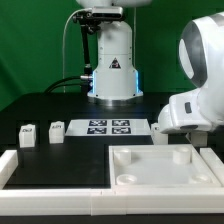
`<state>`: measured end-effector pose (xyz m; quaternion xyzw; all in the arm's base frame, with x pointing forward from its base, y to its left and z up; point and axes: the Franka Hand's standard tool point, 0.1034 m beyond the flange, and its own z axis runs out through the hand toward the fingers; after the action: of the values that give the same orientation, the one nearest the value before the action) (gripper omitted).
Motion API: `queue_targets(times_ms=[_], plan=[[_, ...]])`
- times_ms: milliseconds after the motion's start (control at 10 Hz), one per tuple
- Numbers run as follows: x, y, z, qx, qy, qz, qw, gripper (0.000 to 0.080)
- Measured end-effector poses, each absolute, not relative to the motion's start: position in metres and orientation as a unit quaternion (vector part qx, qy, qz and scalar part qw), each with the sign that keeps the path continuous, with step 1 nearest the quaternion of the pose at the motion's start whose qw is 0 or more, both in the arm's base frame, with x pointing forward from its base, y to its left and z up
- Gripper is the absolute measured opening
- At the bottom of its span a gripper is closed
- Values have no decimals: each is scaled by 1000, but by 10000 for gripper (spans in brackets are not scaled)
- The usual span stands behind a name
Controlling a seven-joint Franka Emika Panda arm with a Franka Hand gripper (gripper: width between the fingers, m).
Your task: Assemble one leg
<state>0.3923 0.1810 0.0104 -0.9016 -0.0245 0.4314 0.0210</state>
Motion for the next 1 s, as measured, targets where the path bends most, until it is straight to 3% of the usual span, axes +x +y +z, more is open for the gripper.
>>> queue_targets(times_ms=[100,200,300,400,800,1000], plan=[[393,180,10,-902,-24,431,21,599],[393,178,10,-902,-23,432,21,416],[394,177,9,-902,-22,432,21,416],[395,176,9,-902,-21,432,22,286],[398,169,10,-902,-25,430,29,287],[402,159,19,-902,-24,431,30,287]])
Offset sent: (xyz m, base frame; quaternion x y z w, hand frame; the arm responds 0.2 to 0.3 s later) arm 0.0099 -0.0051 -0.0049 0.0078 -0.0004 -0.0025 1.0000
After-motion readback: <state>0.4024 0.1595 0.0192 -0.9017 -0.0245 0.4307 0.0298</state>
